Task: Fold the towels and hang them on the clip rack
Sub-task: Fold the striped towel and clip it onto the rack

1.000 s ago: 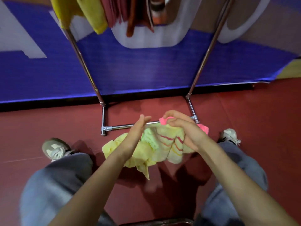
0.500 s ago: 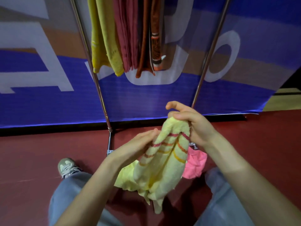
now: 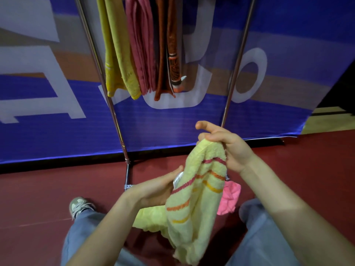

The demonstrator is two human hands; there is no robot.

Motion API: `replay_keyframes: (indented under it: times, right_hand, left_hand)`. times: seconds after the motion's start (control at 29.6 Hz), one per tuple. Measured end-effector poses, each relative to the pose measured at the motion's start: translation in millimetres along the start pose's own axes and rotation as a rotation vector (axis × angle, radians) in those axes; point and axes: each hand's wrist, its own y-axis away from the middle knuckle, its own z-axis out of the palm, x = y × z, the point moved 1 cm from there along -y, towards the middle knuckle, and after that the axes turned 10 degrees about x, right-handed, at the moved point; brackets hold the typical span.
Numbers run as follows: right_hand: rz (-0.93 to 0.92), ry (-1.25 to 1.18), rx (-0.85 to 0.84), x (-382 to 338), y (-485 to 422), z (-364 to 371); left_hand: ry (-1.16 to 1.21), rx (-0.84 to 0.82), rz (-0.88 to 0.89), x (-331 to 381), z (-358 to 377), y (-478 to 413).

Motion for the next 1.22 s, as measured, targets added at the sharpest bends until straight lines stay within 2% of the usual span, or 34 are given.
replay_keyframes:
  times: [0.14,0.27,0.37,0.47,0.71,0.88,0.98,1.12,1.22]
  right_hand:
    - [-0.002,0.002,0.029,2.8,10.2,-12.4]
    - [0.009,0.102,0.173,13.5,20.3,-32.9]
    - [0.021,0.325,0.211,27.3,26.2,-52.4]
    - [0.058,0.615,0.152,38.4,29.0,-66.6]
    - [0.182,0.909,0.051,52.0,21.7,-77.9]
    - [0.203,1.045,0.133,60.9,29.8,-95.1]
    - [0.155,1.106,0.179,71.3,35.6,-106.8]
    - [0.12,1.118,0.227,74.9,41.2,-119.8]
    - [0.118,1.121,0.294,69.2,43.8,-125.9]
  left_hand:
    - [0.007,0.114,0.141,-0.6,-6.1,5.4]
    - [-0.208,0.275,0.294,6.2,-12.1,18.4]
    - [-0.378,0.388,0.417,15.3,-14.5,30.4]
    - [-0.488,0.479,0.521,25.8,-18.6,37.0]
    - [-0.606,0.636,0.57,43.1,-27.6,44.2]
    - [-0.681,0.68,0.525,52.5,-32.9,54.8]
    - [-0.738,0.723,0.508,53.0,-38.1,59.5]
    - [-0.807,0.76,0.469,49.1,-50.0,63.9]
    - [-0.956,0.802,0.432,43.8,-60.2,65.4]
